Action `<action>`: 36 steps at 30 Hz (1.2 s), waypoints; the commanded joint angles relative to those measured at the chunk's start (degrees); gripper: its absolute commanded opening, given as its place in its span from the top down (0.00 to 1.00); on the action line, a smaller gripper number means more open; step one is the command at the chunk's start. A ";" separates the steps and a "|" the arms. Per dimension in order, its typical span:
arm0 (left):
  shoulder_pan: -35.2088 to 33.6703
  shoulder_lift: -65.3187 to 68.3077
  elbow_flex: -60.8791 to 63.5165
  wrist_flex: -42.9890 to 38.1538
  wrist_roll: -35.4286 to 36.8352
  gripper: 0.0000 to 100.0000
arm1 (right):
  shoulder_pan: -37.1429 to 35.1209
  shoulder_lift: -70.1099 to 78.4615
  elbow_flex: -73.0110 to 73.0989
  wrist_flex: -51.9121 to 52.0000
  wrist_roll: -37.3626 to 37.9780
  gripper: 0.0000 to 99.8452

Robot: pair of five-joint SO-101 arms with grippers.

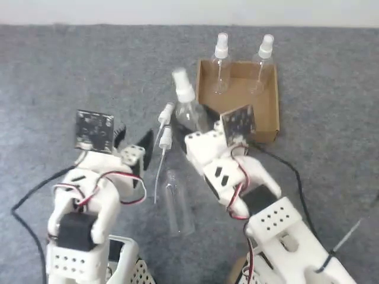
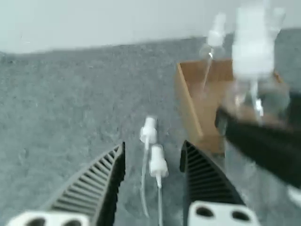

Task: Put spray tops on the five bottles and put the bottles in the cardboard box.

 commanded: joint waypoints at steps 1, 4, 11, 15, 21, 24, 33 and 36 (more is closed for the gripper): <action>4.04 -4.04 1.98 -1.49 -0.62 0.78 | 1.01 4.44 -15.56 7.25 -0.53 0.99; 7.56 -5.45 4.35 -1.67 -0.70 0.71 | 0.84 12.35 -23.38 11.30 -0.79 0.99; 8.35 -5.71 10.95 -10.02 -0.62 0.69 | -1.27 23.87 -36.31 21.14 -0.88 0.99; 8.26 -5.71 13.58 -13.63 -0.79 0.69 | -3.82 21.49 -39.91 28.79 -0.88 0.99; 5.80 -5.63 13.76 -13.89 -0.79 0.69 | -4.09 13.85 -40.09 38.46 -0.62 0.99; 5.71 -5.63 13.85 -13.89 -0.79 0.69 | -4.09 10.59 -40.09 42.42 -0.62 0.99; 5.54 -5.89 13.85 -13.45 -0.79 0.69 | 2.15 10.59 -40.09 38.90 3.96 0.99; 5.36 -6.07 13.93 -13.45 -0.88 0.70 | 7.25 15.43 -40.35 33.36 5.27 0.99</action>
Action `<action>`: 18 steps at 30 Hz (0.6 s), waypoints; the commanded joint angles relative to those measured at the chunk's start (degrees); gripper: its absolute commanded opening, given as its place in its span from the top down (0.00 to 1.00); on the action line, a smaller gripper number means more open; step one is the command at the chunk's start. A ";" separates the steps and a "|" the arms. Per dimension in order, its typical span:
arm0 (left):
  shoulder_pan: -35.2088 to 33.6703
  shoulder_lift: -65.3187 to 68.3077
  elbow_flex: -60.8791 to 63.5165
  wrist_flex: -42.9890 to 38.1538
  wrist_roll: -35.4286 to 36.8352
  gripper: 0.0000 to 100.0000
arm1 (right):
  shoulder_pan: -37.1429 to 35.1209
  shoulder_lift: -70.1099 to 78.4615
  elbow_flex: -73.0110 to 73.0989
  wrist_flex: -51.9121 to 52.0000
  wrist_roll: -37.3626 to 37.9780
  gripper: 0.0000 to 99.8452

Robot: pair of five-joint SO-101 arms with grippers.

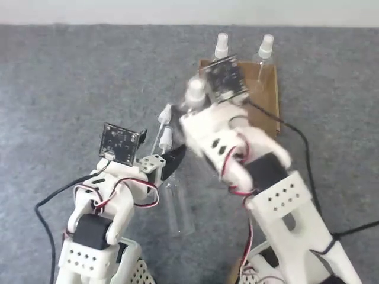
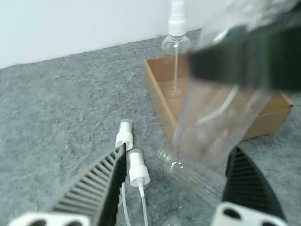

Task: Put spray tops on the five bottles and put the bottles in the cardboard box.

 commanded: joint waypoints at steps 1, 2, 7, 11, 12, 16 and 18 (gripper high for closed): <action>-0.35 -1.05 -0.13 -1.05 -0.18 0.71 | 7.43 5.58 -4.22 -8.22 2.99 0.99; -0.53 -1.05 -0.13 -1.05 -0.18 0.73 | 8.40 7.78 -4.22 -10.07 3.25 0.99; -8.18 -1.05 -0.13 -3.78 -0.18 0.87 | 11.21 17.98 -4.22 -20.18 3.25 0.99; -15.82 -0.70 2.51 -10.81 0.70 0.99 | 12.62 24.40 -4.31 -27.03 3.34 0.99; -16.18 -0.70 3.03 -11.25 1.76 0.98 | 13.14 25.89 -4.31 -28.70 3.43 0.99; -14.86 -0.70 3.21 -10.73 2.37 0.99 | 14.55 31.87 -7.91 -31.69 6.07 0.99; -13.80 -0.88 3.47 -10.73 2.37 0.99 | 14.81 34.95 -10.99 -31.69 6.15 0.99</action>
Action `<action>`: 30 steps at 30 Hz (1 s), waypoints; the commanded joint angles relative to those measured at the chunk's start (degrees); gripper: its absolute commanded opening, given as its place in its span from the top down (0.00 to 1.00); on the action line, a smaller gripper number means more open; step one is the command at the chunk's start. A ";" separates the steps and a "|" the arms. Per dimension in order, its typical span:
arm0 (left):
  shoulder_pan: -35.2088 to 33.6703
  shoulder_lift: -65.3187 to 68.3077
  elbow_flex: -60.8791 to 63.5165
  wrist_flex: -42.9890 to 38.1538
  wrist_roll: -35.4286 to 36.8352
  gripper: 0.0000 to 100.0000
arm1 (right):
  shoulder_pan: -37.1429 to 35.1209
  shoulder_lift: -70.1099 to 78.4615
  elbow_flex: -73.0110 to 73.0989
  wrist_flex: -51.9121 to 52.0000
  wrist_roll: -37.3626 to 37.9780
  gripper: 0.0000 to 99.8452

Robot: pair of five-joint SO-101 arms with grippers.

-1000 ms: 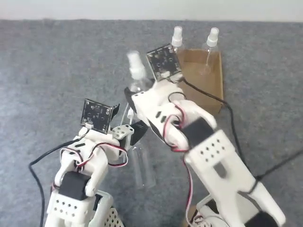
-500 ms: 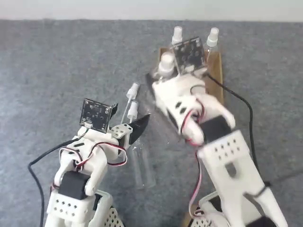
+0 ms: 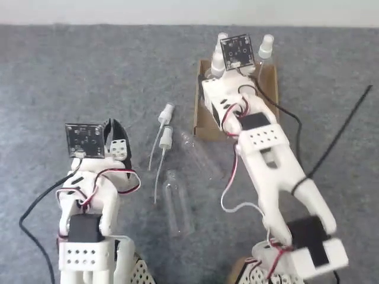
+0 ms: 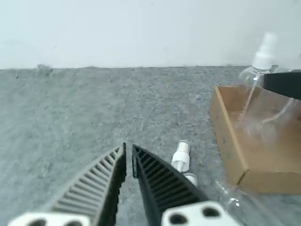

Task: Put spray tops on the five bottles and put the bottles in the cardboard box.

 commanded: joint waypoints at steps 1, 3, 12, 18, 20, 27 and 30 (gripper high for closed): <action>1.14 -0.88 -0.13 -1.49 0.62 0.99 | 1.19 4.35 -9.49 -2.15 1.58 0.99; 1.41 -0.88 -0.13 -1.49 0.62 0.99 | 1.19 7.34 -11.52 -2.15 1.58 0.99; 1.49 -1.05 -0.04 -1.49 0.62 0.99 | 2.15 17.19 -17.05 -2.24 1.67 0.99; 1.49 -0.88 -0.04 -1.49 0.62 0.99 | 3.12 20.53 -18.37 -2.59 1.67 0.99; 1.49 -0.88 -0.04 -1.49 0.62 0.99 | 3.03 21.41 -18.37 -2.68 1.67 0.99; 1.49 -1.05 -0.04 -0.97 0.70 0.99 | 2.86 22.99 -18.46 -2.77 1.67 0.99; 1.49 -1.14 -0.04 -0.53 0.70 0.99 | 2.77 23.16 -18.46 -2.77 1.58 0.99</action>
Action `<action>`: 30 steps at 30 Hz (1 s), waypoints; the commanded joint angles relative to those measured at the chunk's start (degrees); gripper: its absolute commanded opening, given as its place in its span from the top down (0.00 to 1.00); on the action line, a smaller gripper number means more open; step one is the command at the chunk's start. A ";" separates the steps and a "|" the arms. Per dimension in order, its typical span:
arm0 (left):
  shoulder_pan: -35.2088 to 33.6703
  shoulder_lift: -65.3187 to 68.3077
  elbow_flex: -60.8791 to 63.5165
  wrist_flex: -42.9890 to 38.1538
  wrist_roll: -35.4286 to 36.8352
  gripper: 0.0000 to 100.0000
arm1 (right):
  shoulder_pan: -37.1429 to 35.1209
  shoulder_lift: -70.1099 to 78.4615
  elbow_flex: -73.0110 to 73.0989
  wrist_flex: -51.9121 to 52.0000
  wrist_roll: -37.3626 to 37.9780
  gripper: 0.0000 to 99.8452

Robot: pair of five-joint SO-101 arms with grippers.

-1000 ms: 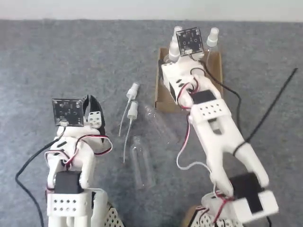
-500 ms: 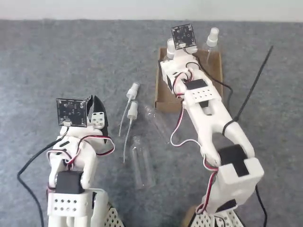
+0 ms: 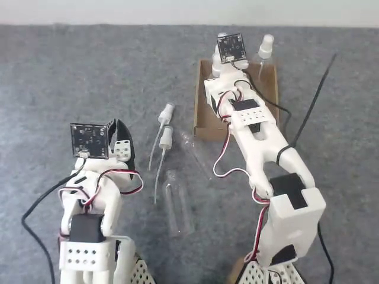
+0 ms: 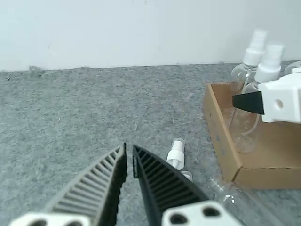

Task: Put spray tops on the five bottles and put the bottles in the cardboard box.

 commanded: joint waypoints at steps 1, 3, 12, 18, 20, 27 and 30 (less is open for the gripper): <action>0.26 -1.14 -0.22 -0.44 0.70 0.99 | 0.22 -0.84 -3.78 -1.45 0.88 0.99; 0.26 -1.14 -0.22 -0.35 0.70 0.99 | 0.22 -0.84 -3.78 -1.45 0.88 0.99; 0.26 -1.14 -0.22 -0.26 0.97 0.99 | 0.22 -0.84 -3.60 -1.45 0.88 0.99; 0.26 -0.97 -0.22 -0.26 0.97 0.99 | 0.22 -0.84 -3.60 -1.19 0.88 0.99; 0.26 -0.88 -0.22 -0.26 0.97 0.99 | 0.22 -0.84 -3.60 -1.10 0.88 0.99; 0.26 -0.88 -0.22 -0.26 0.97 0.99 | 0.22 -0.84 -3.52 -0.92 0.88 0.95; 0.26 -0.88 -0.22 -0.26 0.97 0.99 | 0.22 -0.84 -3.34 -0.84 0.88 0.87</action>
